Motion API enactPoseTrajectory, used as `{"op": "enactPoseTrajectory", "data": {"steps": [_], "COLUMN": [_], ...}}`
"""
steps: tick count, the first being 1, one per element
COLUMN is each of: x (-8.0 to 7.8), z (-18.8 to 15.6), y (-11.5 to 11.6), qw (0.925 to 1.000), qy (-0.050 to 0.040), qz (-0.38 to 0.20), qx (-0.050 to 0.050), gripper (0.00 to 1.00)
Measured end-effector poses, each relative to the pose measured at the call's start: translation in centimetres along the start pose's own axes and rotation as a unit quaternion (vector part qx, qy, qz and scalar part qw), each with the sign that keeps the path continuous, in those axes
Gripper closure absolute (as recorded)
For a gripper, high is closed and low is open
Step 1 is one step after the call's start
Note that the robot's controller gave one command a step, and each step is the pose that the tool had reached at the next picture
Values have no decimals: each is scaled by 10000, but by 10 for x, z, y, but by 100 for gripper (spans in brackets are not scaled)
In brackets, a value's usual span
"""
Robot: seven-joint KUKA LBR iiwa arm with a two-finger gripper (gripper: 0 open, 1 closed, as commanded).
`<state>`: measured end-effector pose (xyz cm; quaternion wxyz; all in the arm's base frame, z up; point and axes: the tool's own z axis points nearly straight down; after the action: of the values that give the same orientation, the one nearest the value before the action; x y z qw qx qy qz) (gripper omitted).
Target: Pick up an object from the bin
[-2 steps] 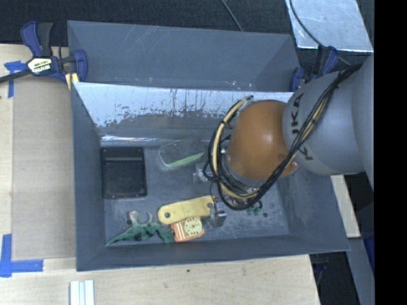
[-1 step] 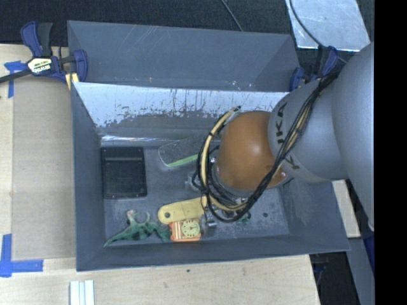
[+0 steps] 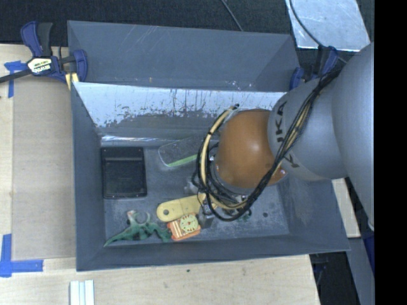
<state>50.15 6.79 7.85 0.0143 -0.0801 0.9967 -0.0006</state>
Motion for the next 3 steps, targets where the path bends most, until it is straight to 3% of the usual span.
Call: {"op": "enactPoseTrajectory", "data": {"steps": [1, 2, 3], "x": [0, -3, -2], "z": [0, -59, -71], "y": [0, 1, 0], "qw": [10000, 10000, 10000], "qy": [0, -43, 56], "qz": [-4, 4, 54], "qx": [0, 2, -3], "gripper": [100, 100, 100]}}
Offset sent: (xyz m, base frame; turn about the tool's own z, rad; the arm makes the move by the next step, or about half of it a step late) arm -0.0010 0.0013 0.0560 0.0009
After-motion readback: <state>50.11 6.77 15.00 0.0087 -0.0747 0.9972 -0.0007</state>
